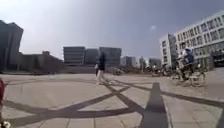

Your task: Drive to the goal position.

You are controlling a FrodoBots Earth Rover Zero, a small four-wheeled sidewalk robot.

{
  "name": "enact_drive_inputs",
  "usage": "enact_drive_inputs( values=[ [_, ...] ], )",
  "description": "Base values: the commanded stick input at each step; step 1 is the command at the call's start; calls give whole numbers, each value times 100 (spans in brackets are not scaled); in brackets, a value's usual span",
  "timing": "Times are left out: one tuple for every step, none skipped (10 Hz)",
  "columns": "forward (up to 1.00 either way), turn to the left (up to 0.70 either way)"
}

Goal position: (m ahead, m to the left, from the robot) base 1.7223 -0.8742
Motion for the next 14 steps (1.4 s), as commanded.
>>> enact_drive_inputs(
  values=[
    [0, 0],
    [11, 0],
    [53, 0],
    [94, 0],
    [100, 0],
    [100, 0],
    [100, 0],
    [100, 0],
    [100, 0],
    [100, 0],
    [100, 0],
    [100, 0],
    [100, 0],
    [100, 0]
  ],
)
